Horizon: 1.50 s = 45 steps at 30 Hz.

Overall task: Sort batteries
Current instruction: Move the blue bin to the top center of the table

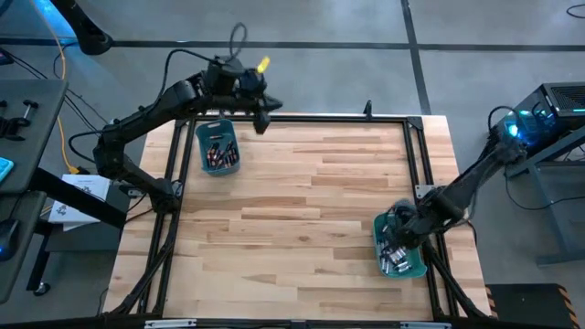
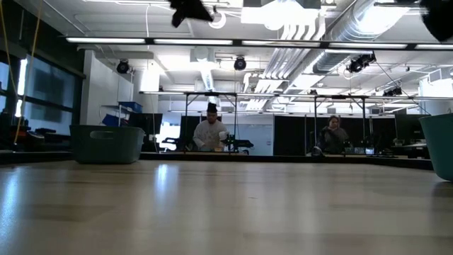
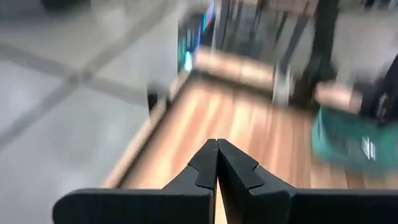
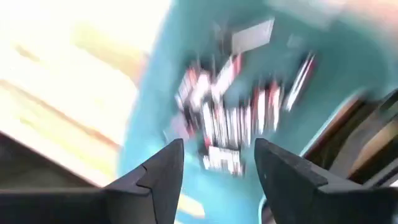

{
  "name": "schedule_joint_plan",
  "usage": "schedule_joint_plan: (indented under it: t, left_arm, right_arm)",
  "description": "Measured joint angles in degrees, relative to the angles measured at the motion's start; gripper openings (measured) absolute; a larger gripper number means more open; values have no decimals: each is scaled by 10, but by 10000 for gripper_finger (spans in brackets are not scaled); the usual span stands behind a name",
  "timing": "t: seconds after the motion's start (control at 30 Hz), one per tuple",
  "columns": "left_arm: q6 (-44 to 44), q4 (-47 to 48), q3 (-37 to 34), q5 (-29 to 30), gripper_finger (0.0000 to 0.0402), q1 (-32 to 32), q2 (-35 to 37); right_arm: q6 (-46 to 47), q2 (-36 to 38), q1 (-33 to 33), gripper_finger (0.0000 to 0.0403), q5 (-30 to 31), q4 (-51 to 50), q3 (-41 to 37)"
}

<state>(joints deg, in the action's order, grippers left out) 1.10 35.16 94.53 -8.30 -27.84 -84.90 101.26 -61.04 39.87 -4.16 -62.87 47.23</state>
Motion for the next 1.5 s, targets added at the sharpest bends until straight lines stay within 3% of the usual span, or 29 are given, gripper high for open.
schedule_joint_plan:
  t: [0.13, 0.23, 0.33, 0.43, 0.63, 0.97, 1.1, 1.33, 1.5]
  left_arm:
    - [18, 167, -1, 11, 4, -11, -12]
    - [34, 229, -49, 14, 25, -11, -20]
    - [24, 244, -125, 11, 57, -10, -20]
    - [-1, 285, -197, 9, 97, -10, -21]
    - [-42, 353, -276, 53, 164, -15, -20]
    - [-21, 244, -372, 154, 171, -2, -15]
    - [-1, 190, -396, 178, 142, -1, -15]
    - [74, 96, -405, 163, 22, 1, -26]
    - [124, 38, -405, 155, 11, 19, -35]
  right_arm:
    - [3, 4, -17, 191, 185, -170, 122]
    - [25, 4, -41, 192, 355, -273, 195]
    - [-20, 21, -86, 192, 514, -250, 221]
    - [-70, 27, -140, 192, 597, -230, 239]
    - [-190, 26, -226, 193, 614, -221, 251]
    - [-310, 26, -286, 193, 574, -192, 251]
    - [-322, 26, -290, 193, 558, -191, 251]
    - [-323, 26, -290, 193, 560, -191, 251]
    - [-322, 26, -290, 193, 562, -191, 251]
